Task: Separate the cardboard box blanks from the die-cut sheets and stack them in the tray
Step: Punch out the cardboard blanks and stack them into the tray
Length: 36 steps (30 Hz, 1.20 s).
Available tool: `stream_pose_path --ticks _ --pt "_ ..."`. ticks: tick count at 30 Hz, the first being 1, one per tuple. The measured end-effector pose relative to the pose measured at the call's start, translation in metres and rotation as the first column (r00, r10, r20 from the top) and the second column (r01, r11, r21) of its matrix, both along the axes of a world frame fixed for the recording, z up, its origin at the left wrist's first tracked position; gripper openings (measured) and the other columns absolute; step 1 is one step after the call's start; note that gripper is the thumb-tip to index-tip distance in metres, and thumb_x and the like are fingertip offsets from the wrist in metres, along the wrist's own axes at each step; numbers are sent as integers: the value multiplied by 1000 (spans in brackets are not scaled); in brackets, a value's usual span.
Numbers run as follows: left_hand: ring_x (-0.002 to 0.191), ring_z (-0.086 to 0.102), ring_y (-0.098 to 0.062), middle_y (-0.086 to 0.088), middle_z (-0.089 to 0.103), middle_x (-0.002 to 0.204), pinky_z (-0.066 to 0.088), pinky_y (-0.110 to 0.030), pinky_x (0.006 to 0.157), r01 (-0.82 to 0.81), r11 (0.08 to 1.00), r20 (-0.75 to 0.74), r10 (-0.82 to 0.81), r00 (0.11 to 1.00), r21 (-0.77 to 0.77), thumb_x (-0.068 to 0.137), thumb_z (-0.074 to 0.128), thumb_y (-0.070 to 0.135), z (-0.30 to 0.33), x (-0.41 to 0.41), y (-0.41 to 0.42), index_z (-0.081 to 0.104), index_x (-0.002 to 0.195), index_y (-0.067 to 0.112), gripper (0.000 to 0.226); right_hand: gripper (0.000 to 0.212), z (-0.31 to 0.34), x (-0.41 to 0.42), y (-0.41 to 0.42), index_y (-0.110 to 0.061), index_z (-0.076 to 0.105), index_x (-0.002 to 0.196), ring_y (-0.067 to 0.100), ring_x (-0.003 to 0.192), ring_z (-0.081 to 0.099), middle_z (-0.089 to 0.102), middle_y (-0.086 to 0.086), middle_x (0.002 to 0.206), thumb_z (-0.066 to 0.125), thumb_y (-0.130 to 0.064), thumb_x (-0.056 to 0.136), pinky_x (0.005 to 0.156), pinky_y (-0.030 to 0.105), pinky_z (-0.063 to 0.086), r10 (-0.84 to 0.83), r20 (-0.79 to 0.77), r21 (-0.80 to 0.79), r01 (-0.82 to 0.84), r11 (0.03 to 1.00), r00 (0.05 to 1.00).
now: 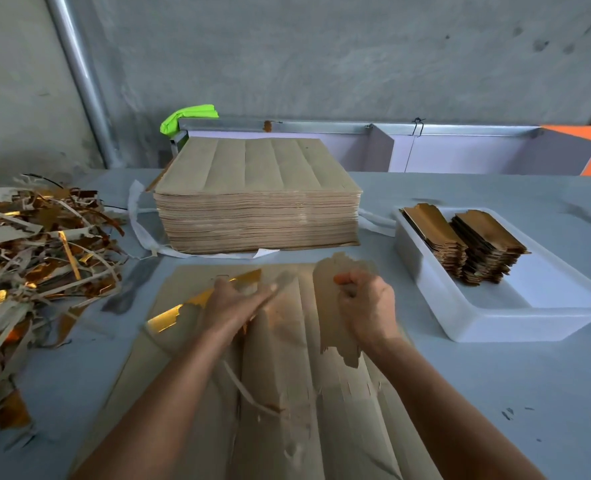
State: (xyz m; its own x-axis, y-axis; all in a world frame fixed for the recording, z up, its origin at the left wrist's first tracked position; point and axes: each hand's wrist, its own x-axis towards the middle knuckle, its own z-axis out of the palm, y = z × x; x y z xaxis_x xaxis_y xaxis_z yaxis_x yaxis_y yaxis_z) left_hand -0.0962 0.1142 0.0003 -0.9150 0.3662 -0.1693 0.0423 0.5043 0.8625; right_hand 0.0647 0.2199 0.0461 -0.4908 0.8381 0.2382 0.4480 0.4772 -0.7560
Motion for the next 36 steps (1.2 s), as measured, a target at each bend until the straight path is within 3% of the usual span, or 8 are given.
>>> stream_pose_path --ticks 4,9,12,15,19,28,32,36 --pt "81 58 -16 -4 61 97 40 -28 64 64 991 -87 -75 993 -121 70 69 62 -5 -3 0 58 93 16 53 29 2 -23 0 -5 72 100 29 99 62 69 14 104 47 -2 86 84 28 47 76 163 -60 -67 996 984" --pt "66 54 -15 -1 61 73 43 -26 54 79 990 89 -90 992 120 84 58 56 -8 0 -6 63 77 17 40 26 -5 -49 -3 -14 72 104 21 90 62 66 7 103 51 -7 92 80 27 54 184 212 -225 -136 965 960" --pt "58 48 -11 -1 57 68 38 -18 41 29 968 174 -74 982 251 89 57 49 -6 6 -8 63 82 14 36 24 -9 -54 -10 -10 69 104 11 79 54 60 -1 93 49 -3 93 71 18 48 149 52 -327 -125 937 987" --pt "69 53 -5 4 61 80 39 -22 53 65 970 70 -83 994 236 88 57 48 -8 13 0 61 86 21 28 31 -9 -57 -14 -15 72 90 21 90 61 66 2 94 45 1 89 83 33 53 47 -193 -470 -135 872 980" --pt "91 56 -14 4 59 99 42 -28 74 108 980 -25 -105 994 169 86 59 51 -12 23 11 56 104 16 40 32 -8 -51 -22 -17 66 73 18 73 63 68 4 75 49 -35 94 65 31 51 -133 -347 -652 -137 746 929" --pt "76 54 -16 0 58 83 41 -30 65 -83 962 -2 86 996 262 88 58 41 -9 31 19 49 82 19 25 25 -15 -42 -34 -10 55 77 3 63 56 58 -4 67 61 -31 91 58 16 48 44 -495 -488 -319 813 868" --pt "68 49 -19 -3 55 71 38 -29 61 72 949 -81 -49 995 307 93 56 29 -10 36 19 50 72 15 26 19 -16 -50 -28 6 55 91 40 80 55 60 22 84 46 -10 91 71 44 51 3 -329 -377 -134 917 944" --pt "56 47 -11 -2 55 64 38 -21 51 257 917 -138 -224 965 306 96 52 21 -9 40 10 60 75 12 24 6 -7 -52 -15 0 57 87 23 72 47 50 2 70 51 -3 87 61 28 37 23 -229 -209 -72 975 973"
